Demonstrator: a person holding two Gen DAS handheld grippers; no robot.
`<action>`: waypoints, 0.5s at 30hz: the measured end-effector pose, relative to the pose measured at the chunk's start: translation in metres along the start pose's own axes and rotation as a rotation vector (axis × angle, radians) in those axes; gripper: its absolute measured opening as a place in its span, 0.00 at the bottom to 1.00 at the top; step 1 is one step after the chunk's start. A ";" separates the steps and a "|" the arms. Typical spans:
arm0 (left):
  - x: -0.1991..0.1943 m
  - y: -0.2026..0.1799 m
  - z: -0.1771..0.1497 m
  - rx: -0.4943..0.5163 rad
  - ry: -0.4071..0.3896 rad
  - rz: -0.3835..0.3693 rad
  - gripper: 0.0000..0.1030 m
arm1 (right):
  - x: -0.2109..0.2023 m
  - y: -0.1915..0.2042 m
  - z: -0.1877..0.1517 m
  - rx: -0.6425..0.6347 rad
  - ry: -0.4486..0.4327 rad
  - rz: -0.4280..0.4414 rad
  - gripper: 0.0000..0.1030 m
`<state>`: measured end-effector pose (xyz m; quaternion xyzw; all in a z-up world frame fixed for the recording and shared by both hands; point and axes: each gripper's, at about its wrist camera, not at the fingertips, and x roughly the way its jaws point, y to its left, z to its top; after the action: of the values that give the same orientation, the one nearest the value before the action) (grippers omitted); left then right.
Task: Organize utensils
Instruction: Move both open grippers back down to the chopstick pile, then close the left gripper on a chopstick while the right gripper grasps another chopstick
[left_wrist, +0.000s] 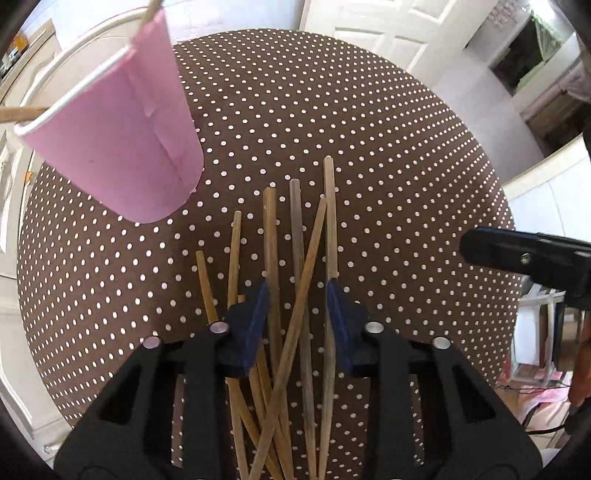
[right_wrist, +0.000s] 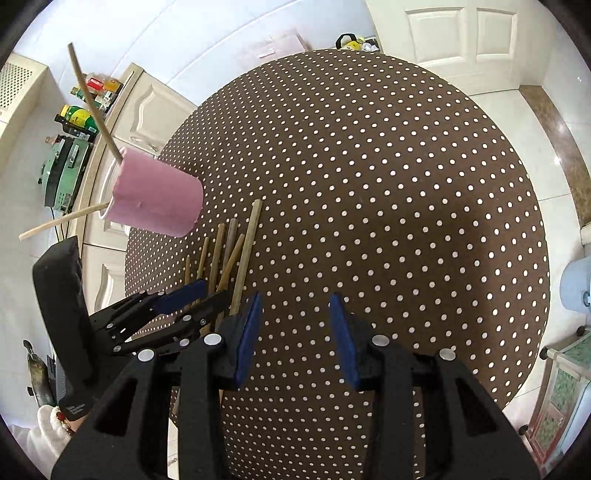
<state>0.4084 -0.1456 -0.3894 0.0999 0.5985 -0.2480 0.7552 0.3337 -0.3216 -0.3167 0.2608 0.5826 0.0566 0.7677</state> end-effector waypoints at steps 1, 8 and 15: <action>0.002 0.000 0.002 -0.001 0.007 0.004 0.20 | 0.000 0.000 0.001 0.001 0.001 0.001 0.35; 0.000 0.004 0.011 -0.034 0.001 -0.026 0.13 | 0.002 -0.002 0.010 -0.007 0.020 0.010 0.35; -0.021 0.050 0.011 -0.157 -0.019 -0.104 0.13 | 0.022 0.022 0.018 -0.053 0.066 0.012 0.35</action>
<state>0.4387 -0.1024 -0.3739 0.0070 0.6134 -0.2400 0.7524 0.3626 -0.3003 -0.3223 0.2419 0.6044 0.0854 0.7542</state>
